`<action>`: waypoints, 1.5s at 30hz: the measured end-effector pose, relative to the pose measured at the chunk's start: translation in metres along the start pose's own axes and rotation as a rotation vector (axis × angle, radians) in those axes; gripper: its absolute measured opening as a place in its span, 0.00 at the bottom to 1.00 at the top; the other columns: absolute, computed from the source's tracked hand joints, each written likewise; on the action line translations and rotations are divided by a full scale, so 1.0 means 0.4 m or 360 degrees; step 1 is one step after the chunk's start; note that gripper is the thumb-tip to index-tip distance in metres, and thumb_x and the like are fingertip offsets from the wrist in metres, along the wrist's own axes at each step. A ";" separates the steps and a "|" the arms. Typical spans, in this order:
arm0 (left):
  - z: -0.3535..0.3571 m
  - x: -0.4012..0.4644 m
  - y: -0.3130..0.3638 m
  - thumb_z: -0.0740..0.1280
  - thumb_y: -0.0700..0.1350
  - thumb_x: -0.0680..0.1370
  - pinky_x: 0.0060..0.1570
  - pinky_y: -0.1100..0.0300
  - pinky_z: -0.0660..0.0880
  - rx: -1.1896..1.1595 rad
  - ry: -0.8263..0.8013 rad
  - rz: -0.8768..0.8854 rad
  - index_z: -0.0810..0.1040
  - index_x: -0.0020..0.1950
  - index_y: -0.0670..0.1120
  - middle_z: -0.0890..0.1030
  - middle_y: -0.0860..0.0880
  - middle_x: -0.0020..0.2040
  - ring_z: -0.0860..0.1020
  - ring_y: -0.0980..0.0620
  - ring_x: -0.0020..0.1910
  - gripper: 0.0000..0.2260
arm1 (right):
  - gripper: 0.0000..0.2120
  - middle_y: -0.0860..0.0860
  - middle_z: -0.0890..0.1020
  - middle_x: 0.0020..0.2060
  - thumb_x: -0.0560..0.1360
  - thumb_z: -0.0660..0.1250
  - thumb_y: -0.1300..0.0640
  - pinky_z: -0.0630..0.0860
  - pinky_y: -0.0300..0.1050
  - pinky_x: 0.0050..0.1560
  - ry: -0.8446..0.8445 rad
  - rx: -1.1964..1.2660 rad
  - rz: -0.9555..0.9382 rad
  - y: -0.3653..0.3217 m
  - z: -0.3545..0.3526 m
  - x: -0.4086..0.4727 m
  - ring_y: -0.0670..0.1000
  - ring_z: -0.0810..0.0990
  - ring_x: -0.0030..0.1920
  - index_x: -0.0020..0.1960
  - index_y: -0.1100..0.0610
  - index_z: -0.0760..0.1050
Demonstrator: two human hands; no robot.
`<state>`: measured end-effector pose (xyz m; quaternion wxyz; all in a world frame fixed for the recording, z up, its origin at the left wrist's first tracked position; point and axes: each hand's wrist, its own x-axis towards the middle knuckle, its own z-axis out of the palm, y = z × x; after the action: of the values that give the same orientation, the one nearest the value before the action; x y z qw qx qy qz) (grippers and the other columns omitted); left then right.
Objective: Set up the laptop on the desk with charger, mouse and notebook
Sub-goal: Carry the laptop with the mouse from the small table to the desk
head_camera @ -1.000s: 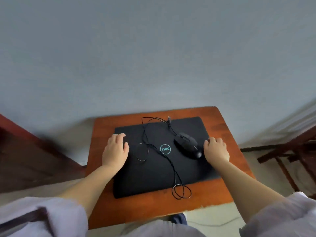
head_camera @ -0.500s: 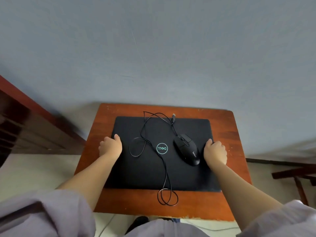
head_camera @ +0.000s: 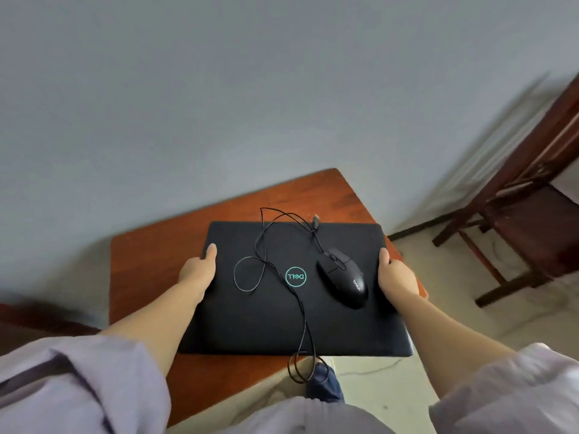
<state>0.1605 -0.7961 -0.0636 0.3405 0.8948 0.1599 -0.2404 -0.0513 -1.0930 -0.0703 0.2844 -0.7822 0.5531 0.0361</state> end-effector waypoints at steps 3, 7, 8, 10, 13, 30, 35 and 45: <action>0.111 -0.062 0.093 0.55 0.64 0.76 0.54 0.51 0.69 0.0170 -0.0172 0.0269 0.74 0.62 0.38 0.77 0.39 0.62 0.74 0.37 0.60 0.32 | 0.31 0.61 0.79 0.54 0.78 0.44 0.40 0.67 0.49 0.49 0.0148 0.0253 0.0291 0.164 -0.068 -0.055 0.61 0.75 0.54 0.54 0.62 0.75; 0.282 -0.181 0.191 0.55 0.64 0.76 0.52 0.51 0.69 0.0343 -0.0393 0.0516 0.74 0.63 0.38 0.76 0.40 0.62 0.74 0.37 0.60 0.32 | 0.32 0.62 0.78 0.56 0.77 0.45 0.39 0.70 0.51 0.54 0.0310 0.0420 0.0627 0.376 -0.155 -0.128 0.61 0.75 0.57 0.57 0.64 0.74; 0.335 -0.224 0.214 0.55 0.64 0.76 0.52 0.51 0.69 0.0402 -0.0462 0.0586 0.74 0.62 0.38 0.76 0.40 0.62 0.74 0.38 0.59 0.32 | 0.32 0.62 0.78 0.57 0.77 0.45 0.39 0.70 0.51 0.54 0.0357 0.0458 0.0716 0.439 -0.178 -0.151 0.61 0.75 0.57 0.57 0.64 0.74; 0.446 -0.326 0.254 0.54 0.64 0.77 0.50 0.51 0.69 0.0507 -0.0589 0.0715 0.74 0.61 0.38 0.77 0.40 0.61 0.75 0.39 0.57 0.31 | 0.32 0.63 0.78 0.57 0.77 0.45 0.39 0.69 0.51 0.53 0.0451 0.0504 0.0881 0.570 -0.224 -0.196 0.61 0.75 0.57 0.57 0.64 0.73; 0.619 -0.489 0.285 0.55 0.64 0.77 0.48 0.52 0.69 0.0610 -0.0786 0.0836 0.73 0.63 0.38 0.76 0.41 0.62 0.75 0.40 0.57 0.30 | 0.32 0.63 0.78 0.57 0.77 0.44 0.39 0.69 0.51 0.51 0.0552 0.0580 0.1100 0.759 -0.287 -0.254 0.61 0.75 0.58 0.57 0.64 0.74; 1.413 -1.222 0.439 0.55 0.62 0.78 0.58 0.50 0.70 0.0998 -0.1141 0.1188 0.73 0.62 0.37 0.76 0.39 0.62 0.74 0.38 0.60 0.30 | 0.33 0.67 0.76 0.59 0.79 0.45 0.40 0.69 0.53 0.58 0.0779 0.0691 0.1609 1.531 -0.698 -0.216 0.65 0.74 0.60 0.58 0.67 0.73; 1.681 -1.355 0.613 0.55 0.61 0.79 0.61 0.50 0.69 0.1022 -0.1180 0.1367 0.73 0.63 0.34 0.75 0.37 0.64 0.72 0.37 0.62 0.30 | 0.33 0.65 0.77 0.58 0.79 0.44 0.40 0.70 0.53 0.56 0.0825 0.0749 0.1677 1.688 -0.847 -0.025 0.64 0.74 0.59 0.57 0.66 0.74; 2.156 -1.692 0.998 0.55 0.61 0.78 0.58 0.52 0.69 0.1098 -0.1308 0.1584 0.74 0.61 0.35 0.76 0.38 0.62 0.73 0.37 0.61 0.30 | 0.34 0.67 0.75 0.60 0.79 0.44 0.40 0.69 0.54 0.61 0.0947 0.0858 0.1823 1.989 -1.197 0.300 0.65 0.73 0.62 0.59 0.68 0.73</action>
<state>-0.5012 -1.7570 -0.0489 0.1409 0.7555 -0.4911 -0.4102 -0.8334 -1.6068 -0.0370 0.2412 -0.2462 0.9225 -0.1738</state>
